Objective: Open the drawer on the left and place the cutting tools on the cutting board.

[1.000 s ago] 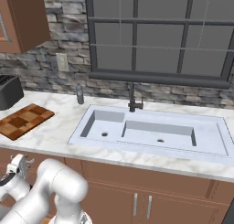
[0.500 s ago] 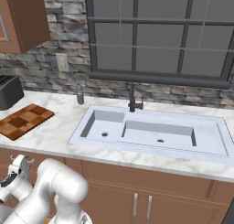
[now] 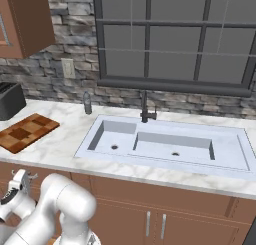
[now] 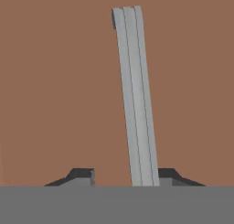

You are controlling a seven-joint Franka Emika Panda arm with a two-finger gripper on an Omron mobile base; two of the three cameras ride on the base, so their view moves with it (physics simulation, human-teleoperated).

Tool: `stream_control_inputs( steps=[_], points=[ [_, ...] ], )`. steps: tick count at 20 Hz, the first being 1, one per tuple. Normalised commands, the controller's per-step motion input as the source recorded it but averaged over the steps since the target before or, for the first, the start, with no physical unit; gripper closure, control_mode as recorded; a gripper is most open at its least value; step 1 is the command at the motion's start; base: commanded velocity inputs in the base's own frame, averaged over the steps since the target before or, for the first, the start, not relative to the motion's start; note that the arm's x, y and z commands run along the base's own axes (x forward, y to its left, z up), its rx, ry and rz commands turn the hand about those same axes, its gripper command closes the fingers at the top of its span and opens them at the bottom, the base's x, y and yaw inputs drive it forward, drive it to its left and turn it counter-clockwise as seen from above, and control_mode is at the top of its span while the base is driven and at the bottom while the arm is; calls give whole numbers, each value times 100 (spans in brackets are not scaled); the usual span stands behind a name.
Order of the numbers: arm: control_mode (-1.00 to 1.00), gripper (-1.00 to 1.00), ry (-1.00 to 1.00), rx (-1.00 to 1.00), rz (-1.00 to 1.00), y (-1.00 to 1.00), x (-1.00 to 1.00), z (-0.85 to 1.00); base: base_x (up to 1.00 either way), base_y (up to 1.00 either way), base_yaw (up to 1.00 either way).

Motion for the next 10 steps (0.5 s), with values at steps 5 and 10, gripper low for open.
stream_control_inputs(
  steps=[5,10],
  points=[
    [-100,100,0,0,3,36,0,0,0,0,0],
    [-100,100,0,0,1,44,0,0,0,0,0]
  ],
)
